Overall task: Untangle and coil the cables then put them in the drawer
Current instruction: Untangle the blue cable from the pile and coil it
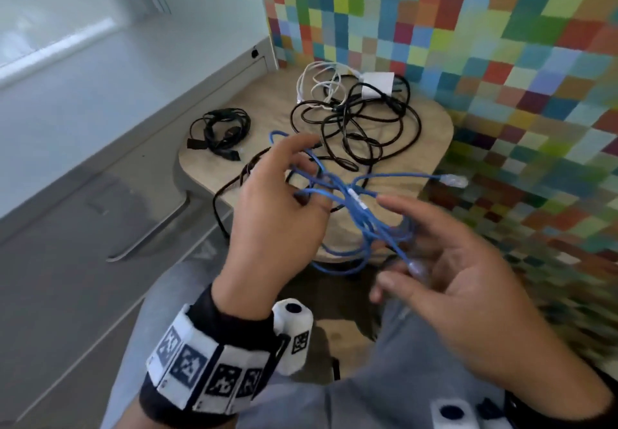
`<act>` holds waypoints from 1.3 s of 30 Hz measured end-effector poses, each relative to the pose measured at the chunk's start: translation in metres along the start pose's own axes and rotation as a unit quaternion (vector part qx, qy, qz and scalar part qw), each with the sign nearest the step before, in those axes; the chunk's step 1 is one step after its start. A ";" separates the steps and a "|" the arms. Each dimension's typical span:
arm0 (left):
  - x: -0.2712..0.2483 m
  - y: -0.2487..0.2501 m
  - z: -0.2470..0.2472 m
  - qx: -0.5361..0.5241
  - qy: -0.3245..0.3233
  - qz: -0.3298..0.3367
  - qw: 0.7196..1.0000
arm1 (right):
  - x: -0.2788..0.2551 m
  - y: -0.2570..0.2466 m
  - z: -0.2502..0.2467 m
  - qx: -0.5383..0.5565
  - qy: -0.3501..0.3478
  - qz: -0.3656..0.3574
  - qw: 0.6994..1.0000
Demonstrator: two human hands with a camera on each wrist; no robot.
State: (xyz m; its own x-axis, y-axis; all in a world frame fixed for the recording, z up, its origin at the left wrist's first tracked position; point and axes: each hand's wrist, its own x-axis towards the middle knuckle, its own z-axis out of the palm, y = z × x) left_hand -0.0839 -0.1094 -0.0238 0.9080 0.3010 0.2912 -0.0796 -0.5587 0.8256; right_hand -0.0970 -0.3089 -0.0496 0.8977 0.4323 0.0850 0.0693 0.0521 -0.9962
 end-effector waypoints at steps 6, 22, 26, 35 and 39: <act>-0.013 0.005 0.008 0.012 -0.094 0.034 0.995 | 0.004 0.001 -0.024 0.065 0.116 -0.018 0.991; 0.022 0.017 0.039 0.092 -0.140 0.152 0.974 | 0.003 0.009 -0.043 0.173 -0.036 0.033 0.984; 0.032 0.016 0.022 0.107 -0.120 0.164 0.973 | 0.020 -0.005 -0.032 0.142 -0.063 0.028 0.987; 0.012 -0.001 -0.016 0.012 -0.119 0.181 0.976 | 0.020 0.000 -0.021 0.101 -0.180 0.050 0.977; 0.006 -0.007 -0.017 -0.071 -0.137 0.102 0.983 | 0.023 0.002 -0.018 0.011 -0.144 0.048 0.988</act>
State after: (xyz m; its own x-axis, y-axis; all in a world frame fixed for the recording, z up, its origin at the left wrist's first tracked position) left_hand -0.0846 -0.0908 -0.0196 0.9424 -0.0357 0.3325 -0.3101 -0.4657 0.8288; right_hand -0.0688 -0.3150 -0.0499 0.7381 0.6747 -0.0044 -0.0217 0.0171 -0.9996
